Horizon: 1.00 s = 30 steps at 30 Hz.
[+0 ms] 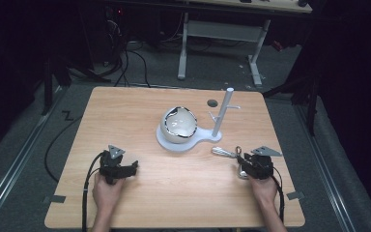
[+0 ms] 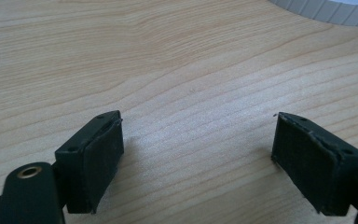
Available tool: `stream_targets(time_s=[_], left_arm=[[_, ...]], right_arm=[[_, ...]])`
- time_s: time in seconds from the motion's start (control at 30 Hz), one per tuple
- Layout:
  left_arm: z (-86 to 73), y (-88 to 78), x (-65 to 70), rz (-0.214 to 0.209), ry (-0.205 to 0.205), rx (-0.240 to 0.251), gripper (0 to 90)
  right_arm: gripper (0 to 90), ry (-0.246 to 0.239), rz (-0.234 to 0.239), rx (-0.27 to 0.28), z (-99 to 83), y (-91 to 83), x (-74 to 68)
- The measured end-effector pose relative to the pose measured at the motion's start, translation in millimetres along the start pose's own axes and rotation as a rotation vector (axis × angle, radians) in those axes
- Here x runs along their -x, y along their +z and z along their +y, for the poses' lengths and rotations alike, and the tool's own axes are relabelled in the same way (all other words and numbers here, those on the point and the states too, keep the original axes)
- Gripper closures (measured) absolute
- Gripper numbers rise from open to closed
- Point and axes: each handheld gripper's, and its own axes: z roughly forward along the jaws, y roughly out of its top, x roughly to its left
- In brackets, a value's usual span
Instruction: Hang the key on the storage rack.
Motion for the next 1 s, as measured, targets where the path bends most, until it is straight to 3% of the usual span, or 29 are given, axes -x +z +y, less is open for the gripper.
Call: stream_targets(time_s=[0.2, 0.33, 0.5, 0.7, 1.0], left_arm=[[0.0, 0.0, 0.0, 0.0, 0.0, 0.0, 16.9], [0.0, 0.0, 0.0, 0.0, 0.0, 0.0, 16.9], [0.0, 0.0, 0.0, 0.0, 0.0, 0.0, 16.9], [0.0, 0.0, 0.0, 0.0, 0.0, 0.0, 16.9], [0.0, 0.0, 0.0, 0.0, 0.0, 0.0, 16.9]], right_arm=[[72.3, -0.015, -0.012, -0.054, -2.0, 10.6, 3.4], [77.6, -0.02, -0.008, -0.059, -1.8, 12.0, 4.8], [87.2, -0.019, -0.011, -0.046, -1.4, 9.7, 8.9], [87.8, -0.007, 0.002, -0.041, -2.6, 8.8, 12.0], [87.9, 0.003, 0.032, 0.027, 0.0, -4.6, 13.3]])
